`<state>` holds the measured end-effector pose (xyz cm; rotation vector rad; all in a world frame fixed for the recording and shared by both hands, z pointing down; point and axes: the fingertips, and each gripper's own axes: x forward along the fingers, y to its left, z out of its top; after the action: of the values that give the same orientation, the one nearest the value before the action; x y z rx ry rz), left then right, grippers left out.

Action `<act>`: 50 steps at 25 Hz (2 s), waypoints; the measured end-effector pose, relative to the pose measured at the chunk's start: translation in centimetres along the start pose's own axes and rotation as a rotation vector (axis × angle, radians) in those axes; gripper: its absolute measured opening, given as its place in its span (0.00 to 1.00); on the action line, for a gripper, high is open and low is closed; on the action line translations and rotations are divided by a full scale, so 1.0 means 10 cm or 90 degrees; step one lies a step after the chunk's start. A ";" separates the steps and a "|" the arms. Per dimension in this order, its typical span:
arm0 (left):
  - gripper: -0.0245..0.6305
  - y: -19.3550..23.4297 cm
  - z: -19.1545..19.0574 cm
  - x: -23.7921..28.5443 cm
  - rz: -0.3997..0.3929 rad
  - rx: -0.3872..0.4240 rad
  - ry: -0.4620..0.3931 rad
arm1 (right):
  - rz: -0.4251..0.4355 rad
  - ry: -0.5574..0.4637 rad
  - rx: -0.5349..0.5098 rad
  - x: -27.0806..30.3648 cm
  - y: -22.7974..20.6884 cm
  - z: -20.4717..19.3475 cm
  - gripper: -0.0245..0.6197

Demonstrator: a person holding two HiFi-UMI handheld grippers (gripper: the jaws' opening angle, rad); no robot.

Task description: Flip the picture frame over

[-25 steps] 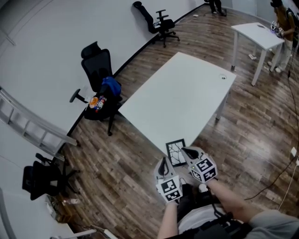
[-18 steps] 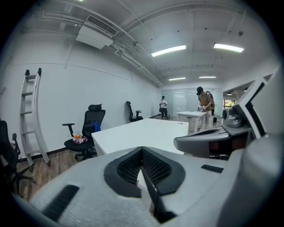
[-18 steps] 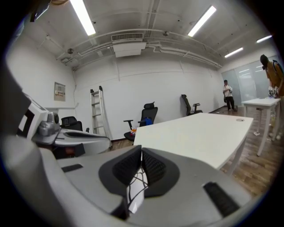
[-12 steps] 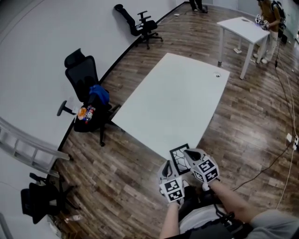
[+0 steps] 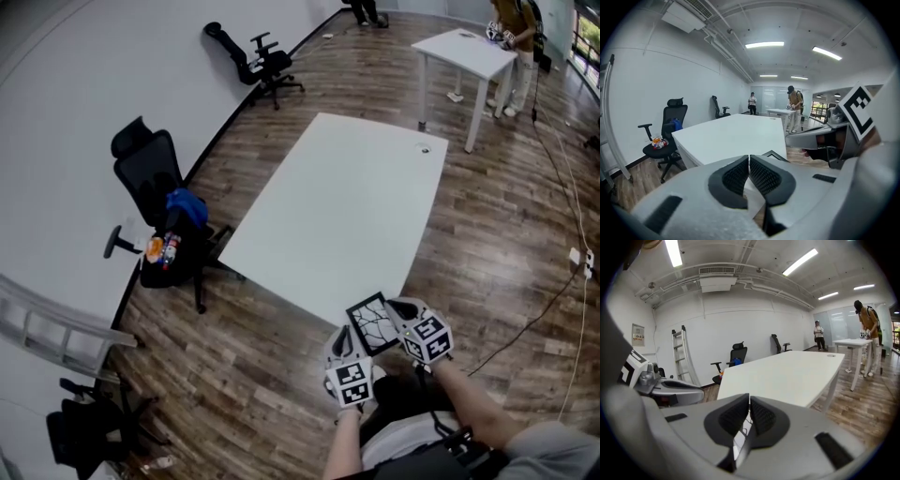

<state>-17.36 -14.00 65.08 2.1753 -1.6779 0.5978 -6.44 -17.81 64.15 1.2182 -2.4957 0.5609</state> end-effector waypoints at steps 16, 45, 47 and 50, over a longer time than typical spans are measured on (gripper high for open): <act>0.11 -0.23 -0.32 -0.04 0.010 -0.078 0.063 | 0.048 0.112 -0.003 -0.16 -0.13 -0.48 0.15; 0.24 -0.39 -0.78 0.01 -0.029 -0.222 0.185 | 0.183 0.210 0.241 -0.12 -0.08 -0.81 0.23; 0.24 -0.38 -0.79 0.01 -0.036 -0.236 0.188 | 0.183 0.210 0.244 -0.11 -0.08 -0.80 0.23; 0.24 -0.38 -0.80 0.04 -0.044 -0.257 0.194 | 0.190 0.217 0.246 -0.07 -0.06 -0.82 0.23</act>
<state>-14.59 -9.36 72.15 1.7503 -1.4136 0.4910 -4.75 -13.79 71.11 0.7742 -2.3454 1.2605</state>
